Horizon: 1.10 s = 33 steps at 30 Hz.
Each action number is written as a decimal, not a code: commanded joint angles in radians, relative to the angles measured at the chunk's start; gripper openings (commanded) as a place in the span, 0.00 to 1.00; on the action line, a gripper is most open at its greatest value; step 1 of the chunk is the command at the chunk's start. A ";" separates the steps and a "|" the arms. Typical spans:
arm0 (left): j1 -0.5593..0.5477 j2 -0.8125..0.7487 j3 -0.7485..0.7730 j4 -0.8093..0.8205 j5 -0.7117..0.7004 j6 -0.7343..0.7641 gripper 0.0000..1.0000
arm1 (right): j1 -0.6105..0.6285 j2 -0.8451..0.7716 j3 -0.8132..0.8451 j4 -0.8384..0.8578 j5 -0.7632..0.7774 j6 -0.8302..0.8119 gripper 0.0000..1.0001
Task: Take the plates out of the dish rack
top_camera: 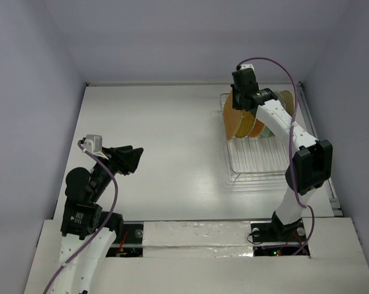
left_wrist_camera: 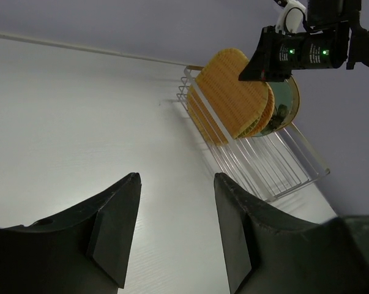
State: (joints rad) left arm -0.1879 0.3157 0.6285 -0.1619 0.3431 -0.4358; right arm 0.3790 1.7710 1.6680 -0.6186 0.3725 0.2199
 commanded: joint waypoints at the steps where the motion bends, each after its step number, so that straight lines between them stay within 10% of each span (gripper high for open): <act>1: 0.004 -0.013 -0.010 0.048 0.014 0.000 0.48 | 0.018 -0.005 0.073 -0.012 0.083 -0.001 0.05; 18: 0.004 -0.017 -0.010 0.048 0.011 -0.001 0.57 | 0.115 -0.246 0.268 -0.052 0.253 -0.071 0.00; 27: 0.004 -0.018 -0.007 0.035 -0.026 -0.003 0.81 | 0.256 -0.314 0.036 0.324 -0.107 0.165 0.00; 33: 0.004 -0.047 -0.003 0.024 -0.059 -0.011 0.82 | 0.317 -0.069 0.044 0.580 -0.263 0.446 0.00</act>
State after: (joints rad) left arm -0.1879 0.2848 0.6281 -0.1661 0.3069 -0.4397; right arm 0.6704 1.5841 1.7191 -0.2901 0.2436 0.4770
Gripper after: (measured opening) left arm 0.818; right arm 0.175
